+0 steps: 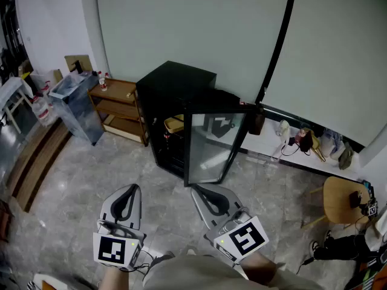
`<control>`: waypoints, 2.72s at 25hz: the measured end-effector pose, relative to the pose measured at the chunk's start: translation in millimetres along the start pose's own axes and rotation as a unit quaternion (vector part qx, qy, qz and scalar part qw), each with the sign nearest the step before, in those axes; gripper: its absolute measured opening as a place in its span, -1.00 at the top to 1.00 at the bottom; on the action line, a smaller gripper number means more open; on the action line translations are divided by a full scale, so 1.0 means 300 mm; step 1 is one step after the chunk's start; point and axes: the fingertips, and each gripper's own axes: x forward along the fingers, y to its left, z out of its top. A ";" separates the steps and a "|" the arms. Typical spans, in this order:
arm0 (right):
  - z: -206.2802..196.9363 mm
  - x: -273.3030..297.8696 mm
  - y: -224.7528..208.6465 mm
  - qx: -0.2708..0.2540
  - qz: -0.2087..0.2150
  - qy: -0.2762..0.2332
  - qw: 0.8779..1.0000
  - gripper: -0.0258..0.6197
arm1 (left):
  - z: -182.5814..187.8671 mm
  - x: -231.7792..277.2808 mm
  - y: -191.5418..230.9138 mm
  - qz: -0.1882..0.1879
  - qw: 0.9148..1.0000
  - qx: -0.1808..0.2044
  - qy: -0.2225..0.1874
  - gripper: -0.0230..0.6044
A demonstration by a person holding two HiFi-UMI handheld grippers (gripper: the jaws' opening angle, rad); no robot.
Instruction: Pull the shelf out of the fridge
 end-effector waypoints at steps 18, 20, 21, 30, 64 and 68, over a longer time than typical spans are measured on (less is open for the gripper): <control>-0.073 -0.024 -0.035 0.039 0.018 0.004 0.999 0.93 | -0.051 0.008 -0.062 0.011 1.000 0.005 0.020 0.90; -0.080 -0.029 -0.037 0.039 0.019 0.006 0.999 0.93 | -0.052 0.006 -0.063 0.014 1.000 0.004 0.020 0.90; -0.084 -0.030 -0.038 0.039 0.019 0.007 0.999 0.93 | -0.054 0.006 -0.062 0.015 1.000 0.005 0.021 0.90; -0.112 -0.005 -0.056 0.042 0.021 0.013 0.999 0.93 | -0.077 0.035 -0.051 0.014 1.000 0.002 0.026 0.90; -0.211 0.721 -0.384 0.031 -0.015 0.052 0.998 0.93 | -0.197 0.653 0.445 -0.041 0.998 -0.014 0.045 0.90; -0.211 0.858 -0.416 0.028 -0.025 0.055 0.998 0.93 | -0.217 0.740 0.564 -0.050 0.998 -0.013 0.044 0.90</control>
